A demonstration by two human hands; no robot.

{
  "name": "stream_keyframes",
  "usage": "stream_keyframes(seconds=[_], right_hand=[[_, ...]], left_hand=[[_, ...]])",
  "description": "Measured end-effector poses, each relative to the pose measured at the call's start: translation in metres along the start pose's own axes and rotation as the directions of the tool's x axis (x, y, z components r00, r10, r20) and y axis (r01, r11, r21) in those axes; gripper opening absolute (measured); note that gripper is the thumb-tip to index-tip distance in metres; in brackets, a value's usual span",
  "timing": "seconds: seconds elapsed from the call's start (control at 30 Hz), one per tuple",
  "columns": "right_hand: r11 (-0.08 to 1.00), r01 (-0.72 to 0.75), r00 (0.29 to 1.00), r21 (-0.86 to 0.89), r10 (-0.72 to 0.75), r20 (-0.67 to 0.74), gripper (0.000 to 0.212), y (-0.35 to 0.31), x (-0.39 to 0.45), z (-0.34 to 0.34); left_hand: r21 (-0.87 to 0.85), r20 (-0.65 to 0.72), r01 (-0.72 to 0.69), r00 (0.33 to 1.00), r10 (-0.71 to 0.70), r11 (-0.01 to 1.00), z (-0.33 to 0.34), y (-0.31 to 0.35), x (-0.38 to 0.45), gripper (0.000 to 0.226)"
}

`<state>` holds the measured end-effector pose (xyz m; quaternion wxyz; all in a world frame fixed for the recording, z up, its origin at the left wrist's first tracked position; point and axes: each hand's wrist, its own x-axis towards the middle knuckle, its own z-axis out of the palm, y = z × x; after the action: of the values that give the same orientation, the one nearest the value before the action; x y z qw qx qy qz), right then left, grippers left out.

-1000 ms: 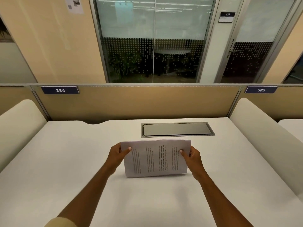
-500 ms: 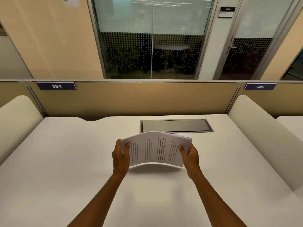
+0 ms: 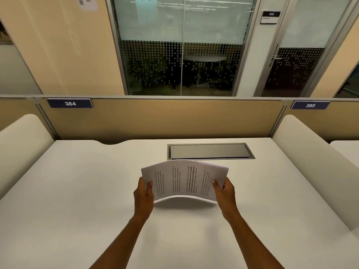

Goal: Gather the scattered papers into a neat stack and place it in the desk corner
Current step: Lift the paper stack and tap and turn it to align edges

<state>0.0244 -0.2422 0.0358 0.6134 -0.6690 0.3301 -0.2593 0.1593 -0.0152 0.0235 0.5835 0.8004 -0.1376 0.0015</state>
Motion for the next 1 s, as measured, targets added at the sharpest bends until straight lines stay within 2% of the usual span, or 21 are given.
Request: stream_keyframes(seconds=[0.2, 0.3, 0.67, 0.87, 1.0], right_hand=[[0.997, -0.067, 0.998, -0.033, 0.067, 0.001, 0.026, 0.017, -0.008, 0.001], [0.995, -0.059, 0.998, -0.079, 0.061, 0.019, 0.019, 0.01, -0.003, -0.003], [0.991, -0.009, 0.97, -0.133, 0.041, 0.238, 0.02, -0.03, 0.02, -0.041], [0.954, 0.021, 0.907, -0.299, 0.108, 0.408, 0.035, -0.032, 0.013, -0.036], [0.946, 0.02, 0.861, -0.324, 0.149, 0.487, 0.032, -0.024, -0.002, -0.025]], left_hand=[[0.103, 0.065, 0.031, 0.997, -0.038, 0.994, -0.001, -0.015, -0.002, 0.025], [0.155, 0.113, 0.001, 0.993, -0.019, 0.988, -0.006, -0.008, 0.009, 0.02], [0.359, 0.309, -0.206, 0.947, 0.092, 0.91, -0.032, 0.07, 0.089, 0.013], [0.394, 0.469, -0.301, 0.879, 0.092, 0.868, -0.022, 0.113, 0.11, 0.013], [0.415, 0.536, -0.357, 0.839, 0.093, 0.837, -0.008, 0.131, 0.109, 0.012]])
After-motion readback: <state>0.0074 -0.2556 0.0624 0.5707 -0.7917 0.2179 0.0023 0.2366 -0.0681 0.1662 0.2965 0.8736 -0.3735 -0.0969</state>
